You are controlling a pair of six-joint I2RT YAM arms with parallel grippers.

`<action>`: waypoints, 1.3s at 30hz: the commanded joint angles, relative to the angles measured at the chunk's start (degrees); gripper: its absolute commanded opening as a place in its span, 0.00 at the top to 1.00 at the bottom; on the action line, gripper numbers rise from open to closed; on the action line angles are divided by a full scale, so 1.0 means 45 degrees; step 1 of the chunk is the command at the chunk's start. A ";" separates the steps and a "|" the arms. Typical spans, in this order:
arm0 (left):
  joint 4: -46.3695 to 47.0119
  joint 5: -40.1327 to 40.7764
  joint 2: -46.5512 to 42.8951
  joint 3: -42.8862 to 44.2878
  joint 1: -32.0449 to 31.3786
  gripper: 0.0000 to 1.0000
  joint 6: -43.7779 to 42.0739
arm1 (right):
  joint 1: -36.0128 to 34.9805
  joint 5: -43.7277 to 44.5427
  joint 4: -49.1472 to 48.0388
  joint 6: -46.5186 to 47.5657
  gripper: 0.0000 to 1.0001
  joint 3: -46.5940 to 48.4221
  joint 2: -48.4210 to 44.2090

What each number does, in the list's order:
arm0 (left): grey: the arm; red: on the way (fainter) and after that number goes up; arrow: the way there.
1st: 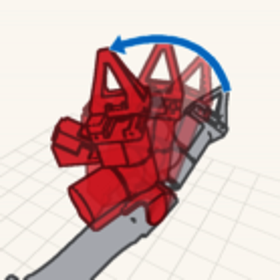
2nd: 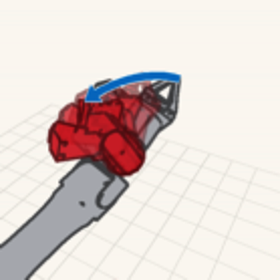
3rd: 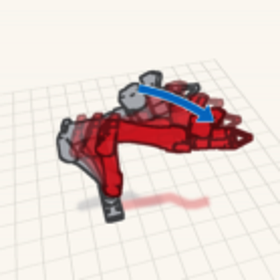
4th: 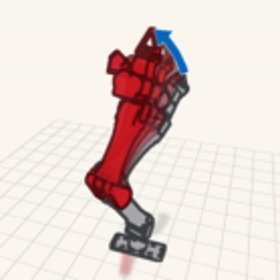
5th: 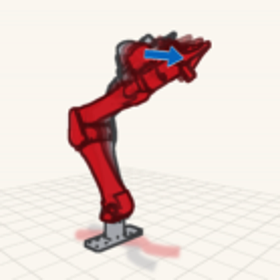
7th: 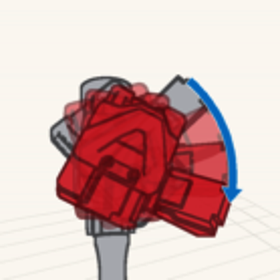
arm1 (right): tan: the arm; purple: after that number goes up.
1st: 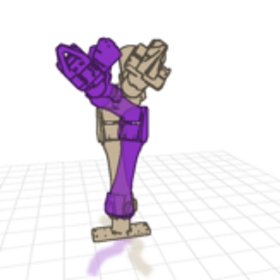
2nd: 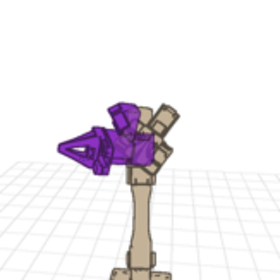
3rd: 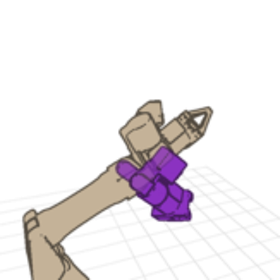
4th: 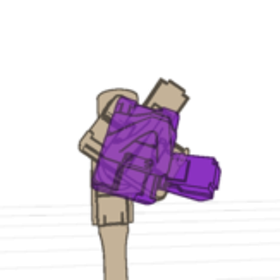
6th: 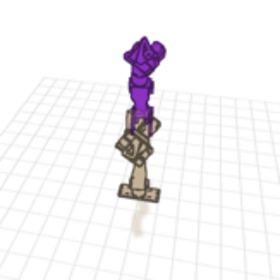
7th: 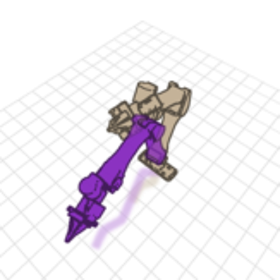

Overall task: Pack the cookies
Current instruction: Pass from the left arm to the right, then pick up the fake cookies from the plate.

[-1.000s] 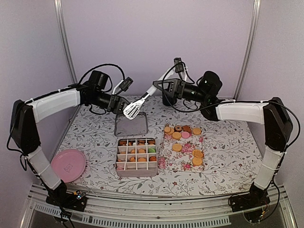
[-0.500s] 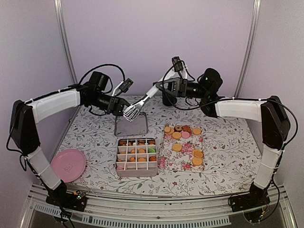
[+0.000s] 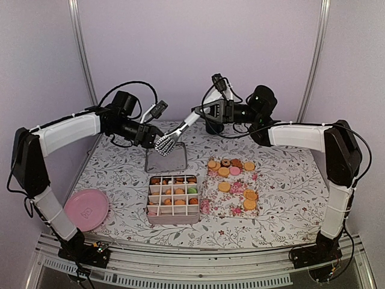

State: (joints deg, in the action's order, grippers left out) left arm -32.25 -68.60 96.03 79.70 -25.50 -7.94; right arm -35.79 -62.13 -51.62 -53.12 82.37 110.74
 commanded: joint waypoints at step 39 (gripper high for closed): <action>-0.0589 1.0194 -0.2861 -0.0666 0.4407 0.01 -0.1933 | 0.2142 0.7861 1.3227 0.9344 0.67 -0.2789 -0.5721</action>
State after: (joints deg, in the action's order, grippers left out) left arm -37.32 -27.44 85.47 79.68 -8.80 -16.51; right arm -26.17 -37.43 4.19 -16.12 70.61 88.44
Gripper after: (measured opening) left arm 0.993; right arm 0.332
